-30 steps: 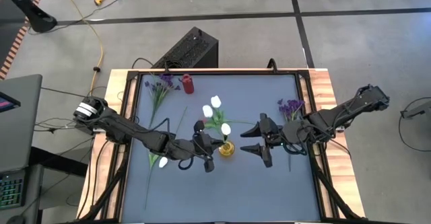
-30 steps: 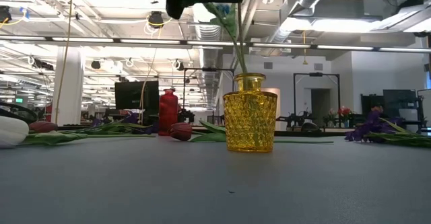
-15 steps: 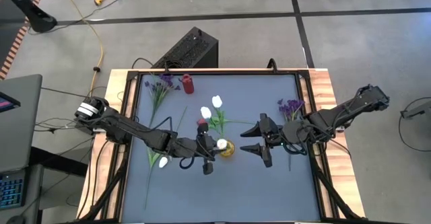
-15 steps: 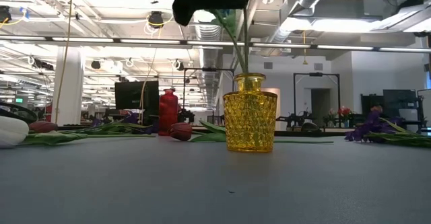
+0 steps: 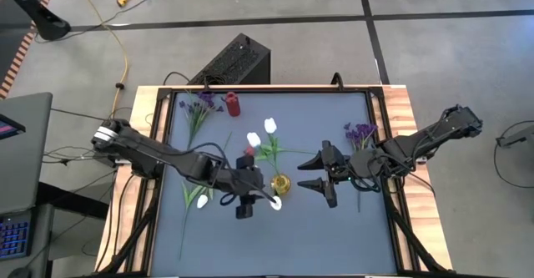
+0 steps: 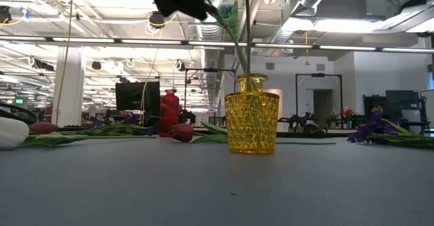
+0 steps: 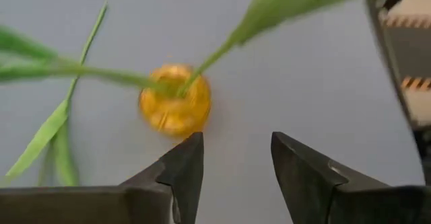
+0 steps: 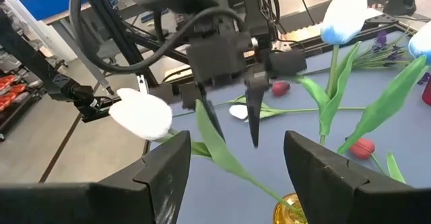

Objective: Sort flowers into vase by color
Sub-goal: Put the white flower into the yellow vase

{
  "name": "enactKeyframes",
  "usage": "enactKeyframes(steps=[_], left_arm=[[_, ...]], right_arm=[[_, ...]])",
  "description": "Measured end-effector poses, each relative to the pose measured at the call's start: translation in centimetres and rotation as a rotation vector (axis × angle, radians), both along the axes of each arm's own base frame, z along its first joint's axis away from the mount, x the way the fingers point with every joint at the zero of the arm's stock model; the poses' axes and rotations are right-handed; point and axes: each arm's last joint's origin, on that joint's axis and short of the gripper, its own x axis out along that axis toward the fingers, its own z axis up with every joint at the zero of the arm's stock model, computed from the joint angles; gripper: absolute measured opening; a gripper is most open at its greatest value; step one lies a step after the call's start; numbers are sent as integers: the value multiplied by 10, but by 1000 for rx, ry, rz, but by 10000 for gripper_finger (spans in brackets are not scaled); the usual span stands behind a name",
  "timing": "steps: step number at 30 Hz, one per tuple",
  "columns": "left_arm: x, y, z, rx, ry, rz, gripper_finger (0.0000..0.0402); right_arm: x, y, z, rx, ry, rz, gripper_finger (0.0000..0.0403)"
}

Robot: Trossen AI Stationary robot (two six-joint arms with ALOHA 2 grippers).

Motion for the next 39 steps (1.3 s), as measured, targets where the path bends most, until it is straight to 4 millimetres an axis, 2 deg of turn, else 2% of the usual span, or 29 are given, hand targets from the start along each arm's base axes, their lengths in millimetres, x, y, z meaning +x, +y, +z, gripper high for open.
enactKeyframes(steps=[6, 10, 14, 17, 20, 27, 30, 34, 39], left_arm=[[-15, 0, 31, 47, 161, -59, 164], [-39, -5, 43, 111, 223, -65, 164], [-75, -1, 60, 202, 178, 58, 164], [-92, 10, 59, 199, 122, 175, 164], [-102, 27, 39, 149, 157, 291, 164], [-104, 68, -50, -133, 238, 474, 164], [-108, 84, -79, -230, 240, 607, 164], [-114, 98, -102, -298, 232, 711, 164], [-119, 102, -113, -316, 239, 740, 160]], right_arm=[[0, 0, 0, 0, 0, 0, 265], [0, 0, 0, 0, 0, 1, 265], [0, 0, 0, 0, -1, 1, 265], [0, 0, 0, 0, -1, 0, 265], [0, 0, 0, 0, -1, -1, 265], [0, 0, 0, 0, 0, 2, 265], [0, 0, 0, -2, 4, 3, 265], [0, 0, -1, -6, 9, 5, 265], [-1, 0, -3, -16, 29, 3, 265]])
